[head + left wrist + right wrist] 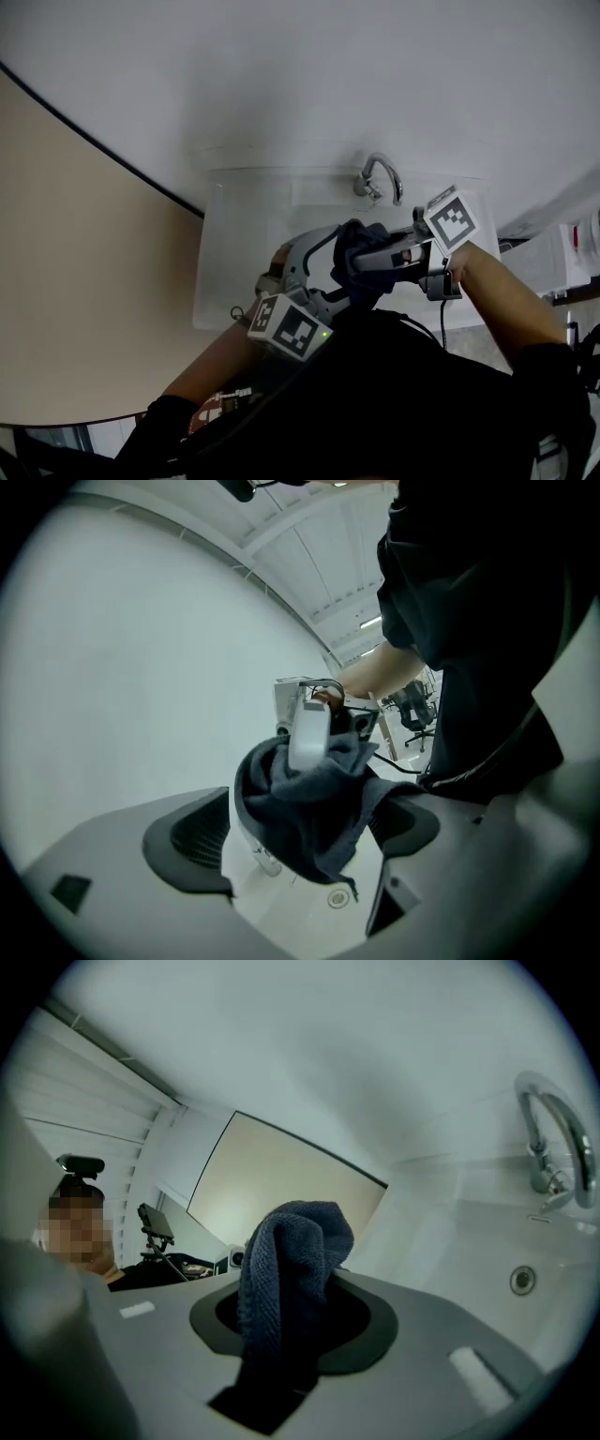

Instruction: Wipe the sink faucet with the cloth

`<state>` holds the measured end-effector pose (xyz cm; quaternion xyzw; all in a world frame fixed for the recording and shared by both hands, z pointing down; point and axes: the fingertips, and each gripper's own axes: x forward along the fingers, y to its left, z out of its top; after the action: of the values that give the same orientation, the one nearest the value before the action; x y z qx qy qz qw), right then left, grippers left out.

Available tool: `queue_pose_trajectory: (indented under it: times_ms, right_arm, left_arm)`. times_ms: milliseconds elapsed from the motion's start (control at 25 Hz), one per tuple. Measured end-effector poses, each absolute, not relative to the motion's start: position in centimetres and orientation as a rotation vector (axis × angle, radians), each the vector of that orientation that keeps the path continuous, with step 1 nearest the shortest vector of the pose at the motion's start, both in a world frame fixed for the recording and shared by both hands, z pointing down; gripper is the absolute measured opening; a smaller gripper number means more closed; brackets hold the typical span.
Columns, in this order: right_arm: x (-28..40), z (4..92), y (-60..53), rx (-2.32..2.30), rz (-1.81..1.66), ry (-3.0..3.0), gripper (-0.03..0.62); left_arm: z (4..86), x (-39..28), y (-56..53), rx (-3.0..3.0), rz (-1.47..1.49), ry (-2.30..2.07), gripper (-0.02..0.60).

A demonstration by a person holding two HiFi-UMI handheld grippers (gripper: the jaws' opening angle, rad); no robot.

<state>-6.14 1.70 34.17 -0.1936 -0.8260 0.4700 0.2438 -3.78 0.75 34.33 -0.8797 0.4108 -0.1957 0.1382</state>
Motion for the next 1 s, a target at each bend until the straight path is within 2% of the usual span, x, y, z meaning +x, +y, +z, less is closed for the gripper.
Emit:
queue_pose_trajectory:
  times_ms: [160,320,360,440,480,640,720,800,1000]
  right_arm:
    - [-7.1,33.9,4.8,-0.675,1.216,-2.118,0.129]
    - [-7.0,33.7,5.9,-0.736,1.208,-2.087,0.13]
    - [-6.9,33.5,5.7,-0.74,1.225,-2.102,0.134]
    - [-6.8,33.3,5.2,-0.74,1.254,-2.133,0.137]
    - [-6.8,33.4,5.1,-0.741,1.261,-2.142,0.156]
    - [-5.7,33.7,3.7,-0.726,1.261,-2.213,0.23]
    - [-4.2,32.9,2.0,-0.688,1.191,-2.336,0.233]
    - [-2.8,31.8,1.0,-0.628,0.942,-2.529,0.233]
    - [-2.7,31.5,1.8,-0.538,-0.114,-2.703,0.265]
  left_arm:
    - [32.3,-1.7,0.3,-2.564,-0.595,1.049,0.493]
    - [32.2,-1.1,1.3,-2.606,-0.537,0.962,0.487]
    - [32.3,-1.1,1.7,-2.61,-0.515,0.961,0.452]
    - [32.8,-1.4,2.4,-2.603,-0.477,0.977,0.301]
    - [33.1,-1.7,2.6,-2.599,-0.459,0.987,0.26]
    - [33.4,-3.5,3.1,-2.699,-0.294,0.998,0.184]
    - [33.7,-4.8,2.6,-2.862,-0.152,1.08,0.163]
    - [34.8,-6.4,1.7,-3.069,-0.025,1.188,0.16]
    - [34.7,-8.0,-1.2,-3.471,0.41,1.242,0.16]
